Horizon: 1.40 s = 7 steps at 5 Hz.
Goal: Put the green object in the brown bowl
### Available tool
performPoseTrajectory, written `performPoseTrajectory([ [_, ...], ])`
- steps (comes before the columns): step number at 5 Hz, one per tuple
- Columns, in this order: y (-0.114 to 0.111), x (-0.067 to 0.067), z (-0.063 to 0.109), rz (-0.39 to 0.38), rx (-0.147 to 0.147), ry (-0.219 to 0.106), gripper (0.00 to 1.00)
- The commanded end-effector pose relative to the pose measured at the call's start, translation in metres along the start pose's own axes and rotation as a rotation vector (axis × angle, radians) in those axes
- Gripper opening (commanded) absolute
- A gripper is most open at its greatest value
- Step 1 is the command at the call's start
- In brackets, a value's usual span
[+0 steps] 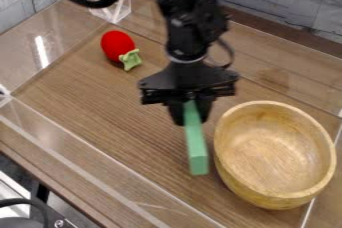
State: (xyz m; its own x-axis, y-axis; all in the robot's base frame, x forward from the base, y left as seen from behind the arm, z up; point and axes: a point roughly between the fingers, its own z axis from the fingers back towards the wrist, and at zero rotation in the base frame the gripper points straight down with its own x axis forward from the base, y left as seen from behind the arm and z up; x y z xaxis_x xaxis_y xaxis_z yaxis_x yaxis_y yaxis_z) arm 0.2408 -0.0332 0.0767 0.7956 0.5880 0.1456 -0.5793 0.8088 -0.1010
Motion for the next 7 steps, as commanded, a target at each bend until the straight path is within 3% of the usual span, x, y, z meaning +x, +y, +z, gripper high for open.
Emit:
performPoseTrajectory([
  [1, -0.029, -0.011, 0.016, -0.007, -0.052, -0.015, 0.00],
  [3, -0.090, -0.065, 0.008, 0.006, -0.075, 0.024, 0.00],
  [4, -0.095, -0.058, 0.013, 0.036, -0.095, 0.048, 0.00],
  [5, -0.094, -0.044, 0.022, 0.056, -0.116, 0.054, 0.00],
  [7, -0.086, -0.037, 0.023, 0.075, -0.138, 0.049, 0.00],
])
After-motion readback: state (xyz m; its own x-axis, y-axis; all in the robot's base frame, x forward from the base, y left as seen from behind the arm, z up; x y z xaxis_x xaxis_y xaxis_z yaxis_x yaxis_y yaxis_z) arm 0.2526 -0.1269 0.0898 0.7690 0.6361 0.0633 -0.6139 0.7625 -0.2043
